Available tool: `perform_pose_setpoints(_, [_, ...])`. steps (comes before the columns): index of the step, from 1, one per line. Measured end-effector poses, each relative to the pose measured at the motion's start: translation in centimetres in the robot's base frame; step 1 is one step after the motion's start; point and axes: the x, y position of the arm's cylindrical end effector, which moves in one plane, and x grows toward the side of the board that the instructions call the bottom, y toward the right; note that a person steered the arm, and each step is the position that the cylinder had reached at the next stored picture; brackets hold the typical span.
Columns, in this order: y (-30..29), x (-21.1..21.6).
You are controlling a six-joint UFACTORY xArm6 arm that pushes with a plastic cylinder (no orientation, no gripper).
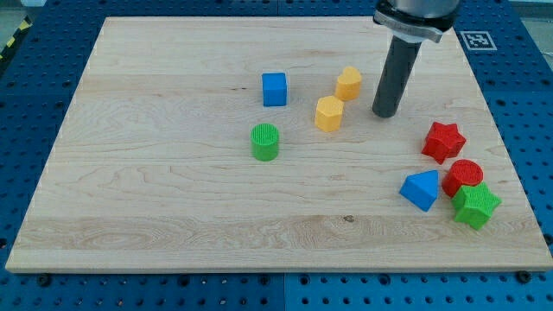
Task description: Nudge the blue triangle to the star
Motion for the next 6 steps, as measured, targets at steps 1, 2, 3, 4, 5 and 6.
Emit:
perform_pose_setpoints(1, [-0.4, 3.0])
perform_pose_setpoints(2, [-0.4, 7.9])
perform_pose_setpoints(3, [1.0, 11.0])
perform_pose_setpoints(4, [2.8, 11.2])
perform_pose_setpoints(5, [2.9, 11.2])
perform_pose_setpoints(6, [3.1, 10.8])
